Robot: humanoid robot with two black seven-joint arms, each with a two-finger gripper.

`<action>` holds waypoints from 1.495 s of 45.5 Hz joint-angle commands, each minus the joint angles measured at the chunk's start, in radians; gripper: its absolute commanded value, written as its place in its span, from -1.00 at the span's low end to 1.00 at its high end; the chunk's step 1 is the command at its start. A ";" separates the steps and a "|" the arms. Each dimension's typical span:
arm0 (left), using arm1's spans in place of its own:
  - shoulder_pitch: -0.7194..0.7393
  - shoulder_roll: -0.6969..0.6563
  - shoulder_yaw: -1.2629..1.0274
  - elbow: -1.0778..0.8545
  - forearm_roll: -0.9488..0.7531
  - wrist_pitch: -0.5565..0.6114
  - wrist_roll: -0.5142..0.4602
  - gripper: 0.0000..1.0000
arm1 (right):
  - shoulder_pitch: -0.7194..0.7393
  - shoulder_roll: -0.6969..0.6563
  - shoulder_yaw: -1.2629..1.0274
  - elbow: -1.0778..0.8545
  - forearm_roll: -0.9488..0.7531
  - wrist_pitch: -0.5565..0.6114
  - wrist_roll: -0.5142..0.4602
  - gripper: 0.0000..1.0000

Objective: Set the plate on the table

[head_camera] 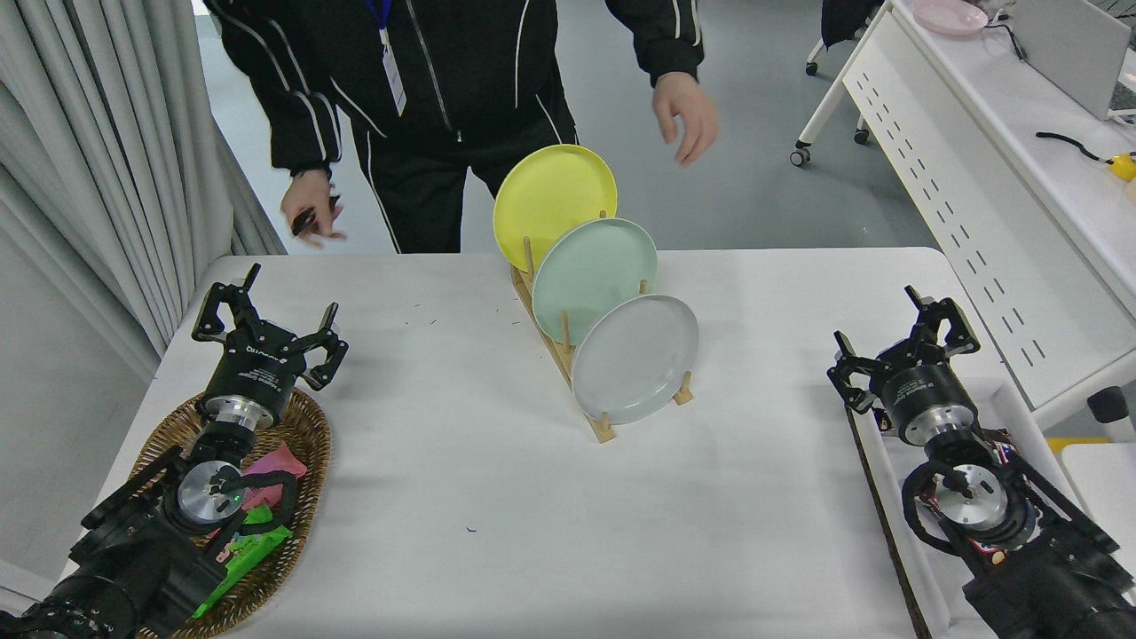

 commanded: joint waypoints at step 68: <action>-0.003 0.002 0.014 0.000 0.000 0.000 -0.003 1.00 | 0.225 -0.143 -0.616 -0.006 0.018 -0.012 -0.009 0.98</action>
